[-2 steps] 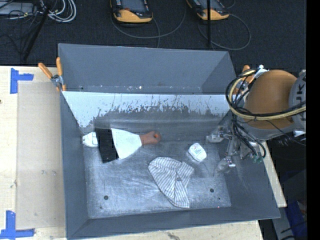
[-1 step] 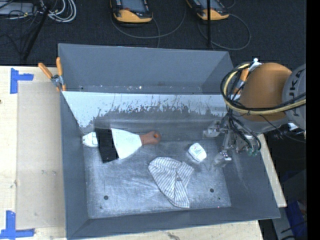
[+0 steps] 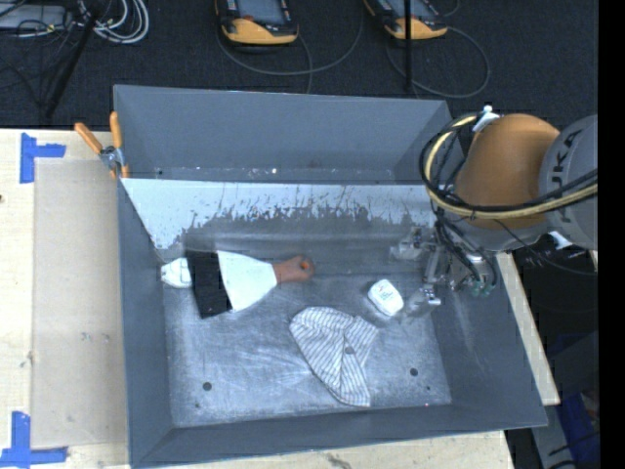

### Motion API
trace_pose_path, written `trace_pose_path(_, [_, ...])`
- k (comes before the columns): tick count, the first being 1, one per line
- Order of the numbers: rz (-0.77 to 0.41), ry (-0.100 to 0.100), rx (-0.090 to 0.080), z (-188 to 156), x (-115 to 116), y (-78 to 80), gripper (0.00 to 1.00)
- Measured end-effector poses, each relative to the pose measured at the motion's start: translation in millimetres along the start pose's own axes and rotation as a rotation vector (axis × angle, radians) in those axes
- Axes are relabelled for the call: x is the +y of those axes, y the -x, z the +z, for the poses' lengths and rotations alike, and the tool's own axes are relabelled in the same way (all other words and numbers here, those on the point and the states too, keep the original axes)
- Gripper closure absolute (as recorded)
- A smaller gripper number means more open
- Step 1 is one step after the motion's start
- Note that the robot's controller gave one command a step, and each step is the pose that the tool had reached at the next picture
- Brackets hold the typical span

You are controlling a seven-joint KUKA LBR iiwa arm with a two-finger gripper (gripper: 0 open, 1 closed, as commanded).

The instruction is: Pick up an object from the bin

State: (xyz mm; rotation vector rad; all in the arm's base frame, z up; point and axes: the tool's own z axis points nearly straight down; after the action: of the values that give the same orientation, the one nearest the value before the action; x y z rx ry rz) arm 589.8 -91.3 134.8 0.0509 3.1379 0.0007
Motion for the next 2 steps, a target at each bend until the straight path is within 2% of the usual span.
trace_pose_path(1, [0.076, 0.001, 0.000, 61.1, 0.8, 7.0, 0.00])
trace_pose_path(2, [0.075, -0.001, 0.001, 53.1, 1.1, 5.8, 1.00])
